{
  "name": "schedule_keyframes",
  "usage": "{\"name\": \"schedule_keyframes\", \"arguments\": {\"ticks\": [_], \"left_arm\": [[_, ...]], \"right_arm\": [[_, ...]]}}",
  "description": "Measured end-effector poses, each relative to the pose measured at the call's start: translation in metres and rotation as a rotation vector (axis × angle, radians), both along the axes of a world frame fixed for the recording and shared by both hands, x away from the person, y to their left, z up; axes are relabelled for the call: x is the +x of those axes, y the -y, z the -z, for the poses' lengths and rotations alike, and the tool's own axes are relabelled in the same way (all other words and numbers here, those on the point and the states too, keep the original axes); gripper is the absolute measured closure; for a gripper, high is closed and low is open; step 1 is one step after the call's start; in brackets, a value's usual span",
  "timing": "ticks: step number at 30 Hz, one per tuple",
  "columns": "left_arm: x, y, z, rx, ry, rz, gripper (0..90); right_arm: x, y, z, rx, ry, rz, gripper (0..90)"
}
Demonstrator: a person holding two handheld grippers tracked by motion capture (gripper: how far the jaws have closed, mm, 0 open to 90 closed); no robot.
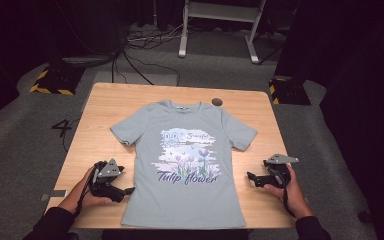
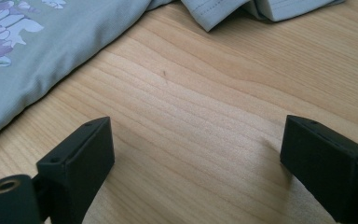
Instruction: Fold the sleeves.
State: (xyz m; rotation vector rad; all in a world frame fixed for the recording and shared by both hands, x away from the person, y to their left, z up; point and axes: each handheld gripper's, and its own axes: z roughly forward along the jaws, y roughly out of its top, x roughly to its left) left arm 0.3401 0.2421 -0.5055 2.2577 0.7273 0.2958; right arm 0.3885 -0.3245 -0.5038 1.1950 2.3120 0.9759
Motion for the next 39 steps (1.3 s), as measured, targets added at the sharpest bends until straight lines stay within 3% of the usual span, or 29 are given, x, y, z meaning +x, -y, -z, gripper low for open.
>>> {"name": "schedule_keyframes", "arguments": {"ticks": [14,18,21,32,39], "left_arm": [[-0.001,0.0,0.0,-0.001,0.0,-0.009,12.6],[-0.001,0.0,0.0,0.0,0.0,-0.013,12.6],[-0.001,0.0,0.0,0.001,-0.001,-0.011,12.5],[-0.001,0.0,0.0,-0.001,0.0,-0.013,12.6],[-0.001,0.0,0.0,-0.001,0.0,-0.013,12.6]], "right_arm": [[0.002,0.0,-0.001,-0.004,-0.008,0.001,9.8],[0.005,0.002,-0.003,-0.006,-0.006,0.016,16.2],[0.009,0.005,-0.006,-0.03,0.012,0.044,16.9],[0.021,0.011,-0.02,-0.006,0.068,0.091,18.9],[0.033,0.007,-0.025,-0.018,0.094,0.099,19.6]]}}
